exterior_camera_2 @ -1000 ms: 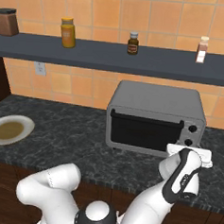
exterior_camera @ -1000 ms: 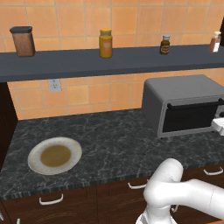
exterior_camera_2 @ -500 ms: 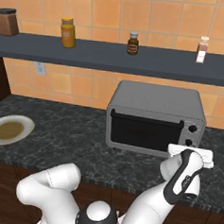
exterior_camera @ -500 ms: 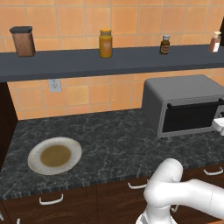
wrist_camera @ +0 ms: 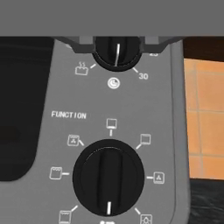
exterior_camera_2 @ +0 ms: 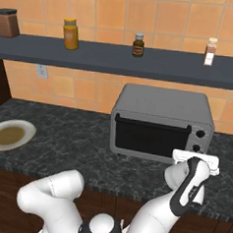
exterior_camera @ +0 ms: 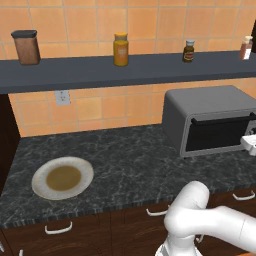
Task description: Pick up the kebab skewer and baguette bread, and place them inside the toaster oven. Close the toaster oven door and start by setting the timer.
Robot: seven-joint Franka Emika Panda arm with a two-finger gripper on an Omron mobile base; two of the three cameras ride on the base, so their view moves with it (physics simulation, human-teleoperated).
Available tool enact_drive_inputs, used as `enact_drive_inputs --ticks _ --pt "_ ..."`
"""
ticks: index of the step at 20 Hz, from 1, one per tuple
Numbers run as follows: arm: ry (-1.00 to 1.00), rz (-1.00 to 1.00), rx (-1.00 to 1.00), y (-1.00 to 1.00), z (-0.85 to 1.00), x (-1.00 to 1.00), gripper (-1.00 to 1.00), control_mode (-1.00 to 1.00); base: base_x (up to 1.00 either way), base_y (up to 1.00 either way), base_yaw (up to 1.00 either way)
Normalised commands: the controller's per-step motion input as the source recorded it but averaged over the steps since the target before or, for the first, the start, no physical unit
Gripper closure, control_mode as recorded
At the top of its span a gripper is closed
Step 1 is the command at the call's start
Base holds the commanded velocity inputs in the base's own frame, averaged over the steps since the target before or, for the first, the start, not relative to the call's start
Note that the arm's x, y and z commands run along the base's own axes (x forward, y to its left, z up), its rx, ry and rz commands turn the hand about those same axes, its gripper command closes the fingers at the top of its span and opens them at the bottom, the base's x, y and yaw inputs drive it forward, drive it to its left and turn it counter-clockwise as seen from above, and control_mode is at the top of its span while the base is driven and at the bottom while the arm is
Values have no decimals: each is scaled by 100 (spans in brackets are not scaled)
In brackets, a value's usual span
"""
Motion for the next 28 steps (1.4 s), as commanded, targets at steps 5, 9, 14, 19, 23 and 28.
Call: enact_drive_inputs --ticks 5,9,14,19,23,28 --pt "1 -9 10 10 12 2 100 -100 0 0 0" --pt "4 -3 15 0 22 0 100 -100 0 0 0" --pt "6 0 16 0 25 0 100 -100 0 0 0" --pt "6 0 18 0 23 0 100 -100 0 0 0" --pt "4 0 21 1 21 0 100 -100 0 0 0" --pt "3 0 25 3 18 0 100 -100 0 0 0"
